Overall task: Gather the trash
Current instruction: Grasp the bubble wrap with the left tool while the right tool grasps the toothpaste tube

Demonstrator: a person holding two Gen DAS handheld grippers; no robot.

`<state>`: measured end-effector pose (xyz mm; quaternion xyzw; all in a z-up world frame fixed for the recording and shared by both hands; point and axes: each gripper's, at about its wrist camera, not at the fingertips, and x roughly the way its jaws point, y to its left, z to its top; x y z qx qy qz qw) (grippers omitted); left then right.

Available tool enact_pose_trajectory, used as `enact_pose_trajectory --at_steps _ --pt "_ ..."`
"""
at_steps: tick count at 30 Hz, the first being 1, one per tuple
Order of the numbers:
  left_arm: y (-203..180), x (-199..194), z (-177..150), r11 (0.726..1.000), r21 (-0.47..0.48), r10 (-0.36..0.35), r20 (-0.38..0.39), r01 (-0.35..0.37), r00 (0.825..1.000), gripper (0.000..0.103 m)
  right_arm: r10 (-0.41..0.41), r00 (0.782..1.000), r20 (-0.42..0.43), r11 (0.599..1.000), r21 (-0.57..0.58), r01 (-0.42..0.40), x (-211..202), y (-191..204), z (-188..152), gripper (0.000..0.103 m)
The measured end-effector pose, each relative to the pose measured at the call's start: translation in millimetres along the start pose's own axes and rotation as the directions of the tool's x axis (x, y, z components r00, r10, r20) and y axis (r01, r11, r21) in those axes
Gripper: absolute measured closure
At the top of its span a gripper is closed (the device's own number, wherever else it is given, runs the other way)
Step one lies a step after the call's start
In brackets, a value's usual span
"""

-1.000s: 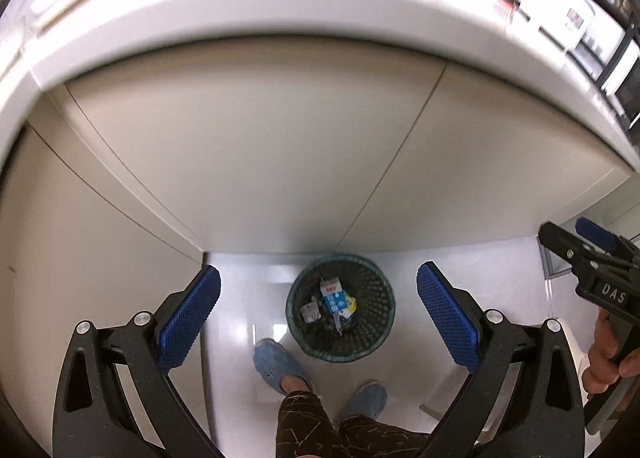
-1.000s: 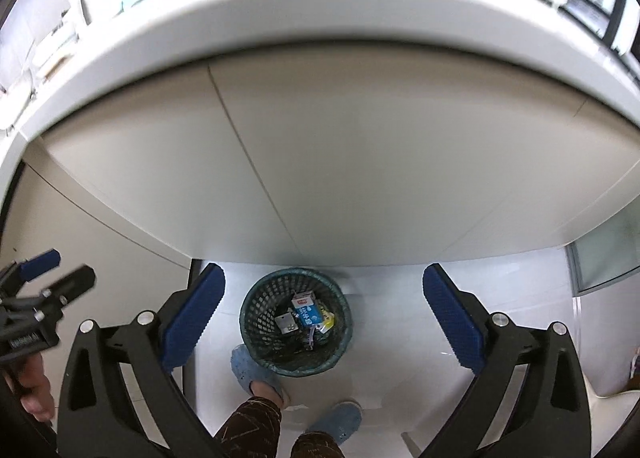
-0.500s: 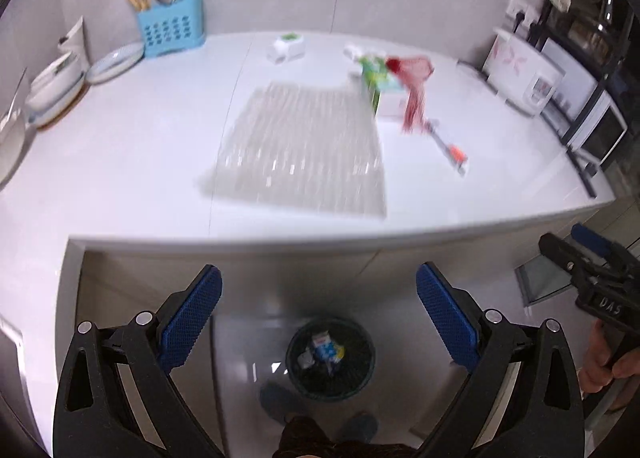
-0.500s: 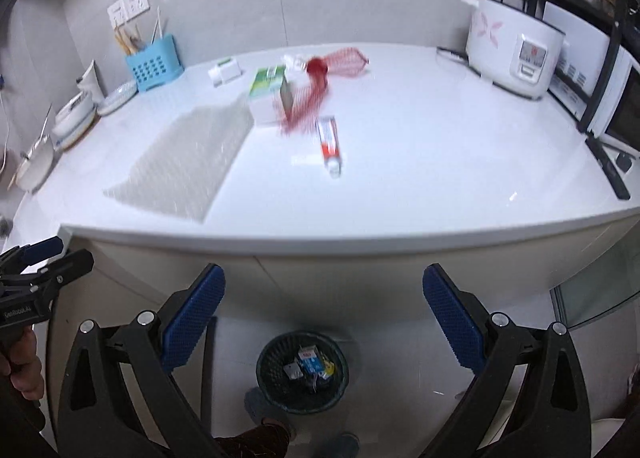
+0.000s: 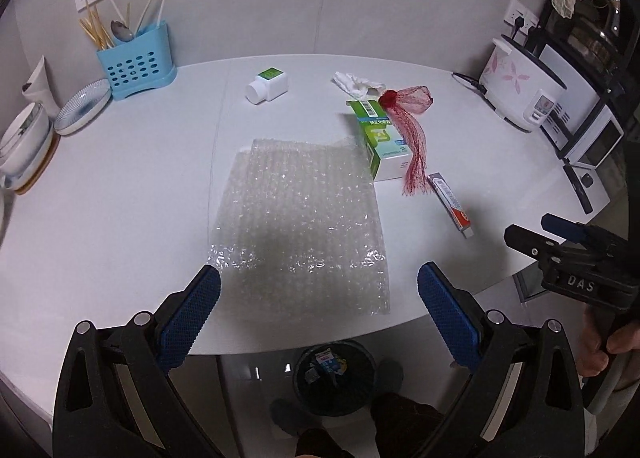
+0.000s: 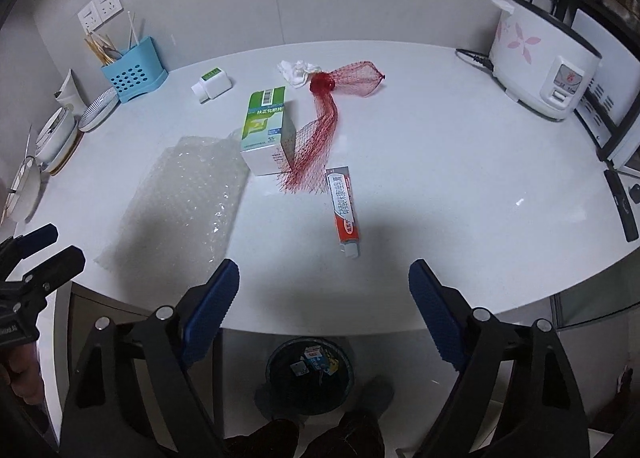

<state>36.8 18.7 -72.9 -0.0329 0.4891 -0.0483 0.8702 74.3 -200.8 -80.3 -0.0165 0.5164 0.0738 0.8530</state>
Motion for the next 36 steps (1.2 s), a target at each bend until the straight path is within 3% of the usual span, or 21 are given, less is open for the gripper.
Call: enact_pose_trajectory --at_steps 8,15,18,20,26,36 --pt "-3.2 42.4 30.4 0.996 -0.077 0.031 -0.055 -0.035 0.998 0.006 -0.014 0.986 -0.167 0.999 -0.038 0.008 86.8 -10.1 43.0 0.039" --pt "-10.9 71.3 42.8 0.993 -0.086 0.067 -0.106 -0.077 0.992 0.006 -0.012 0.963 -0.269 0.998 -0.058 -0.004 126.2 -12.3 46.5 0.052" --pt "-15.5 81.6 44.4 0.994 -0.08 0.07 -0.127 -0.081 0.989 0.006 -0.026 0.959 -0.284 0.997 -0.075 0.005 129.5 -10.9 44.5 0.067" --pt "-18.4 88.3 45.9 0.994 -0.078 0.068 -0.139 -0.079 0.988 0.006 -0.045 0.959 -0.282 0.996 -0.088 0.021 127.7 -10.1 45.3 0.083" --pt "-28.0 111.5 47.8 0.995 -0.058 0.068 -0.179 -0.079 0.981 0.006 0.009 0.952 -0.307 1.0 -0.022 -0.017 121.9 -24.2 45.0 0.083" --pt "-43.7 149.6 48.7 0.996 -0.029 0.072 -0.239 -0.081 0.968 0.006 0.014 0.965 -0.262 1.0 -0.009 -0.017 91.0 -54.4 42.5 0.083"
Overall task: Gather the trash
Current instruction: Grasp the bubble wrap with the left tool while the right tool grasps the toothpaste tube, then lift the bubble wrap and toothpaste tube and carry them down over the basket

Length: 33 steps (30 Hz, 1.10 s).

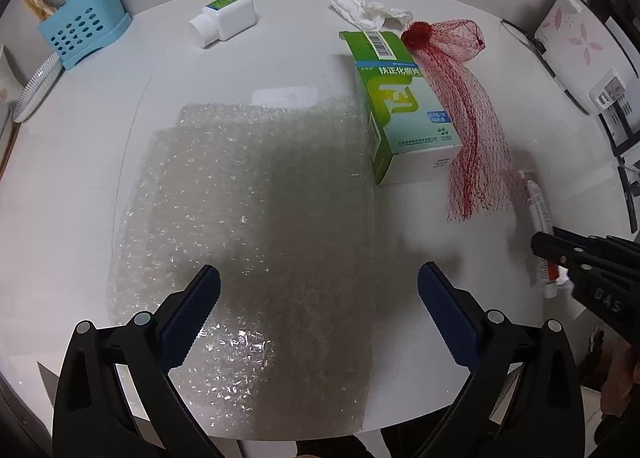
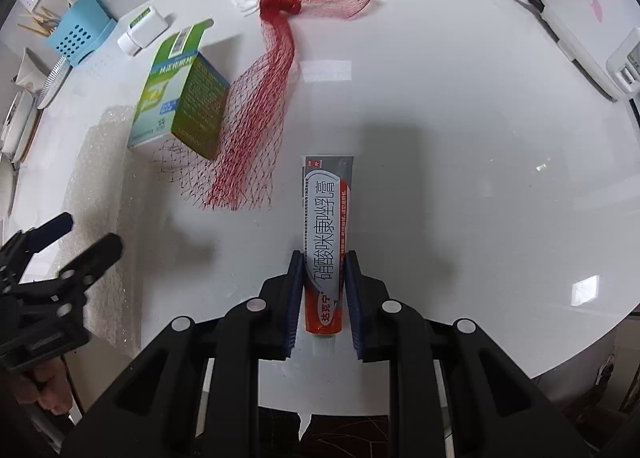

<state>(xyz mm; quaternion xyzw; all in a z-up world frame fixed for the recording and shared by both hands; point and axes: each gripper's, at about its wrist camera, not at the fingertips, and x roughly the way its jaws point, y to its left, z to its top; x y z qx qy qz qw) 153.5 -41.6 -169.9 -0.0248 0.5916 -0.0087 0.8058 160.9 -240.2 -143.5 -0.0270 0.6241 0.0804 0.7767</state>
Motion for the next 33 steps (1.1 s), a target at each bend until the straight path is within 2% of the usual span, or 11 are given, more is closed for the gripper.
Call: enact_pose_trajectory --at_steps 8,11,14,17,19,20,22,23,25,33 --pt "0.8 23.4 2.3 1.0 -0.015 0.009 -0.051 -0.01 0.999 0.006 0.011 0.999 0.043 1.0 0.016 -0.012 -17.4 -10.2 1.3 0.083" --pt "-0.1 26.1 2.7 0.999 -0.01 0.03 -0.062 -0.03 0.998 0.01 0.016 0.998 0.056 1.0 0.02 -0.017 -22.8 -11.9 0.0 0.083" --pt "1.4 24.2 3.1 0.998 -0.021 0.062 -0.064 -0.064 0.996 0.025 0.021 0.998 0.065 0.999 0.025 -0.022 -25.9 -11.3 1.0 0.083" --pt "7.1 20.1 2.0 0.997 -0.031 0.064 -0.062 -0.066 0.996 0.04 0.024 0.997 0.074 0.999 0.028 -0.026 -28.6 -10.2 1.3 0.083" --pt "10.7 17.6 1.1 0.996 -0.037 0.077 -0.059 -0.079 0.995 0.058 0.026 0.997 0.078 0.999 0.029 -0.028 -30.2 -9.6 0.3 0.083" --pt "12.2 16.6 0.5 0.996 -0.04 0.078 -0.058 -0.08 0.995 0.062 0.026 0.996 0.08 0.999 0.029 -0.029 -30.6 -9.0 0.4 0.083" --pt "14.8 14.1 -0.6 0.996 -0.039 0.082 -0.054 -0.084 0.995 0.084 0.028 0.996 0.082 0.999 0.028 -0.03 -31.3 -8.1 0.3 0.083" --pt "16.6 12.5 -1.0 0.997 -0.044 0.066 -0.053 -0.069 0.996 0.089 0.029 0.996 0.084 0.999 0.027 -0.031 -32.2 -6.9 0.1 0.083" --pt "22.7 7.4 -0.6 0.997 -0.055 0.052 -0.045 -0.055 0.998 0.093 0.03 0.995 0.091 0.999 0.023 -0.032 -34.4 -4.1 0.0 0.084" --pt "36.9 -28.6 -6.8 0.997 -0.07 0.035 0.05 -0.031 0.998 0.093 0.03 0.991 0.127 0.999 0.008 -0.032 -45.2 8.0 -1.1 0.083"
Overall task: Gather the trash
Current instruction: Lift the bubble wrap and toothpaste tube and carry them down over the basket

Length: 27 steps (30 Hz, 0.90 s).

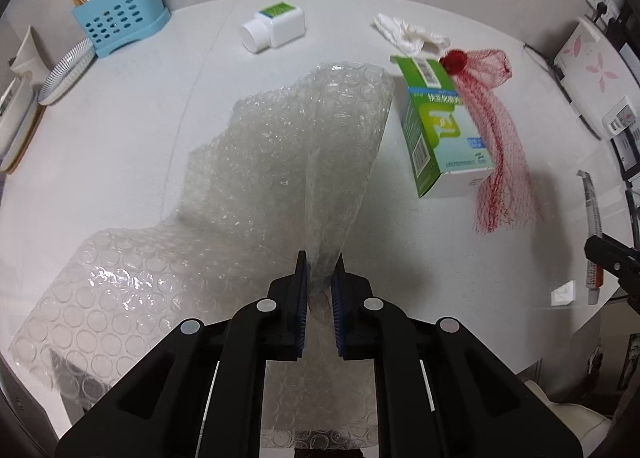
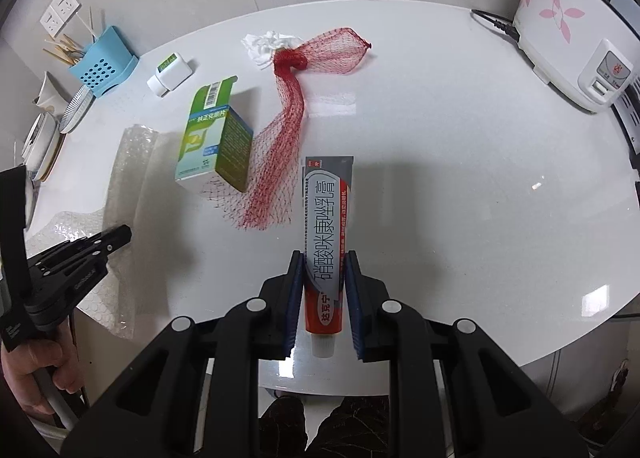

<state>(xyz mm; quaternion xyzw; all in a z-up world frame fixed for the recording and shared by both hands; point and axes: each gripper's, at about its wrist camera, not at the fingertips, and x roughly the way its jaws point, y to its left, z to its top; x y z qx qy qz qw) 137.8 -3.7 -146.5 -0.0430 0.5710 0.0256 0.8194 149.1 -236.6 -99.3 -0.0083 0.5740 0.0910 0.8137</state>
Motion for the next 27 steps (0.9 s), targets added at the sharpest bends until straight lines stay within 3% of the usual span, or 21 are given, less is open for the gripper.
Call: enact_pose_trajectory --at_steps 16,27 --pt "29.9 -83.3 -21.0 0.997 0.01 -0.08 0.164 0.08 0.983 0.093 -0.035 0.99 0.135 0.999 -0.012 0.037 -49.1 44.0 -20.4 0.083" --pt "52.1 -111.5 -66.0 0.981 0.128 -0.169 0.193 0.146 0.967 0.093 -0.053 0.981 0.189 0.998 0.043 0.046 -73.9 90.0 -85.2 0.083"
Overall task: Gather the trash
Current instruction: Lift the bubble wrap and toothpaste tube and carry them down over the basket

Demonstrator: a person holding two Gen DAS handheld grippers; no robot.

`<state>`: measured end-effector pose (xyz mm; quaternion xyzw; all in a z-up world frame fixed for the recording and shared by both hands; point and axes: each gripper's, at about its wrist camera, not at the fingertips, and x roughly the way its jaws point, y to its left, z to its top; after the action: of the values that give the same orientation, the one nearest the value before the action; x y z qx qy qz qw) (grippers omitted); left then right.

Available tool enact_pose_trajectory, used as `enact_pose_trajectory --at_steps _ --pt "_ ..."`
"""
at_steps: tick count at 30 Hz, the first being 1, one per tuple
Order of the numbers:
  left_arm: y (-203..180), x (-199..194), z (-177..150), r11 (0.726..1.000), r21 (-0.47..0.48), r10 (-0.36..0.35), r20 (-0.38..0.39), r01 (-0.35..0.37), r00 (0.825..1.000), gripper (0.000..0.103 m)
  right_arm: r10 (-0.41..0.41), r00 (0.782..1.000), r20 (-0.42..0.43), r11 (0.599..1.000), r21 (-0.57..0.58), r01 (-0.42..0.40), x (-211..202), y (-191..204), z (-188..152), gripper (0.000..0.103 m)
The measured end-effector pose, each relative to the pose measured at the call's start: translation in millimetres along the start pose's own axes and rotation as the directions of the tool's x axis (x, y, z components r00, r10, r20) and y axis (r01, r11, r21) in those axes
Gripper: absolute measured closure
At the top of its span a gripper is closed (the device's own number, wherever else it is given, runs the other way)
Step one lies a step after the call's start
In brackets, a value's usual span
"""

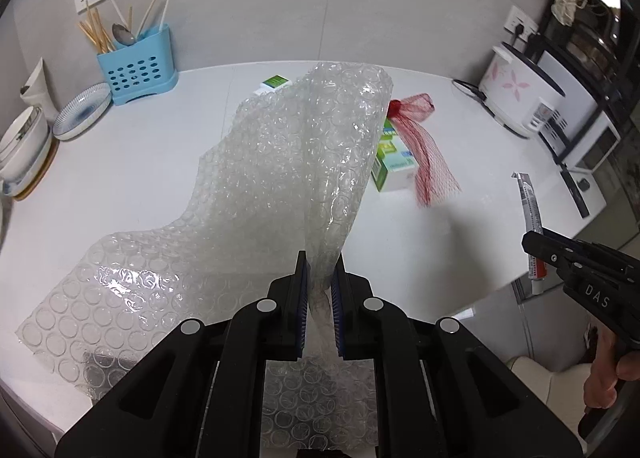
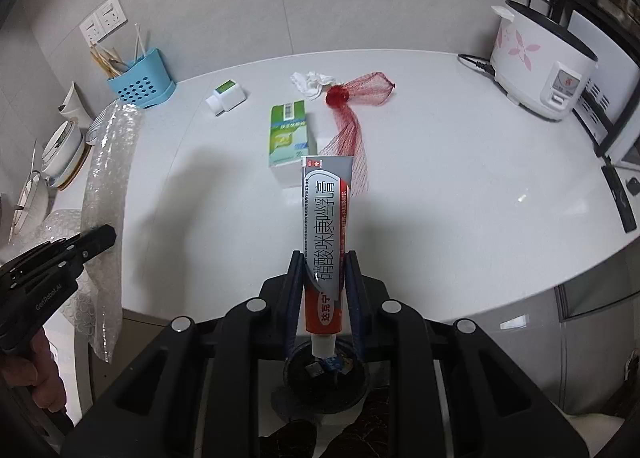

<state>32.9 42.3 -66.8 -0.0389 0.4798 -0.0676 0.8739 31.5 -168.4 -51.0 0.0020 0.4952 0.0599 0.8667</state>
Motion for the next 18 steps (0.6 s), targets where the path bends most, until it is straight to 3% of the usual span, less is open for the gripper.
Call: enact_pose_trajectory --at_steps 7,18 --pt "-8.4 -14.0 -28.6 1.0 0.014 -0.028 -0.003 0.028 1.0 0.093 0.009 1.0 0.01 0.999 -0.033 -0.009 -15.3 19.3 -37.6 0.083" --pt "-32.8 -37.2 -83.9 0.999 -0.032 0.015 0.009 -0.015 1.0 0.093 0.078 0.997 0.018 0.993 -0.09 -0.076 -32.9 9.9 -83.6 0.083"
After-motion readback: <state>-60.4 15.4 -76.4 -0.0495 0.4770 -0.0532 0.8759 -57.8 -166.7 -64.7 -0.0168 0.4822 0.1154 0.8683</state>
